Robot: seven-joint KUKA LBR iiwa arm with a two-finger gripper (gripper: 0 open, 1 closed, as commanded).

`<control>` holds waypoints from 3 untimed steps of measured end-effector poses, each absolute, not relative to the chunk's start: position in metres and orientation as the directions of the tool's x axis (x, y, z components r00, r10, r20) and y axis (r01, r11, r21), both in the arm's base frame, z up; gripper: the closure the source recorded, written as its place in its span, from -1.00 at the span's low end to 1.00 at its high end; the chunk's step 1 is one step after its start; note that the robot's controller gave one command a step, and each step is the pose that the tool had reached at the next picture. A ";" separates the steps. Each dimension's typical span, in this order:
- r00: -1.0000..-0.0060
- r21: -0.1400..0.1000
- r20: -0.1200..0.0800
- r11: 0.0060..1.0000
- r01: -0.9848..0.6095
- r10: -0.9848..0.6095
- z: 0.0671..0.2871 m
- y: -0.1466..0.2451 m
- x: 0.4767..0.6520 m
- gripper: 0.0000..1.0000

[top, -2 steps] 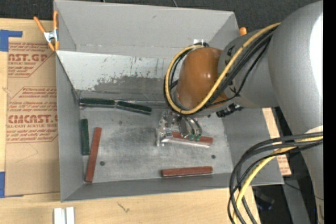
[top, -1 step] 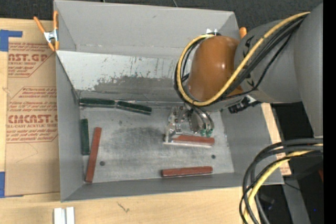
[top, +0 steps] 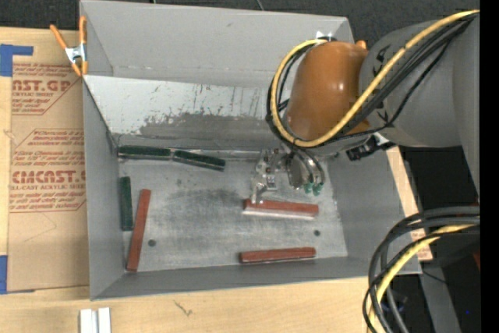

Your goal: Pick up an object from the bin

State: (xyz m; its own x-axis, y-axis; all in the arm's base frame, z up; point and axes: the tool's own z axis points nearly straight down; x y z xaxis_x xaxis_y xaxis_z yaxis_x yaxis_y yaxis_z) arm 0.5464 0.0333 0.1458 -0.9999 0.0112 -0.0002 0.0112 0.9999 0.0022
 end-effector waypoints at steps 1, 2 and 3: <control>-0.999 0.000 -0.002 0.999 -0.047 -0.047 0.082 0.045 0.525 -1.00; -0.999 0.001 0.000 0.999 -0.047 -0.047 0.082 0.045 0.524 -1.00; -0.987 -0.002 -0.019 0.987 -0.161 -0.161 0.076 -0.043 0.564 1.00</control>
Offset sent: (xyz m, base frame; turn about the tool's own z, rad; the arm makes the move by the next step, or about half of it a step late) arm 0.0000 0.0000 0.0000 0.0000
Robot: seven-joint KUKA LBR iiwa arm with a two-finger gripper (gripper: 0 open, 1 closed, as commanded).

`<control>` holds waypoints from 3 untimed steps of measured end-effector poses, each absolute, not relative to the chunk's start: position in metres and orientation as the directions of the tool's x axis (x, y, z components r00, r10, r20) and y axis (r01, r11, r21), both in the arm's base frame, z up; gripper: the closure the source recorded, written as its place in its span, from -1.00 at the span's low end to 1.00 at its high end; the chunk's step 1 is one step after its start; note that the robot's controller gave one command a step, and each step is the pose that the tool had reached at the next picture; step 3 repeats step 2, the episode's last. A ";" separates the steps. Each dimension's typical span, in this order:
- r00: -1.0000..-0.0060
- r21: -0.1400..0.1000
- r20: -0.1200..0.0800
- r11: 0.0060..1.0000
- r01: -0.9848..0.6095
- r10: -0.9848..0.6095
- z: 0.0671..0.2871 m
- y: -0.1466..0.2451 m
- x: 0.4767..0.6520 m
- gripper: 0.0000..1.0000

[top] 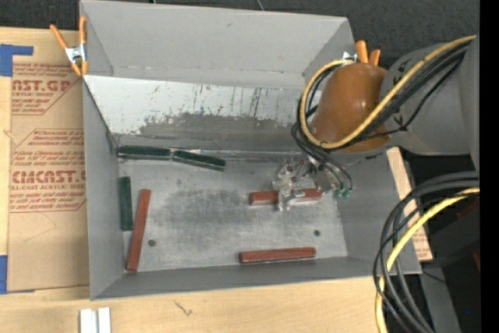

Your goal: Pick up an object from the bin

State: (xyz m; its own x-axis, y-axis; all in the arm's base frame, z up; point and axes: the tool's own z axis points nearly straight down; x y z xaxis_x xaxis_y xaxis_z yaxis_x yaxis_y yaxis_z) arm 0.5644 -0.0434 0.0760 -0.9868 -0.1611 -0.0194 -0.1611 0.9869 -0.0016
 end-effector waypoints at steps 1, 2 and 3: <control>-0.987 -0.002 -0.019 0.987 -0.161 -0.161 0.076 -0.043 0.564 1.00; -0.972 -0.003 -0.010 0.972 -0.234 -0.234 0.245 -0.059 0.565 1.00; -0.972 -0.003 -0.010 0.972 -0.234 -0.234 0.245 -0.059 0.565 1.00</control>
Offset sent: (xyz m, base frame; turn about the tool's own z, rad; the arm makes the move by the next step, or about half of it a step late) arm -0.0018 -0.0164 0.1655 -0.0750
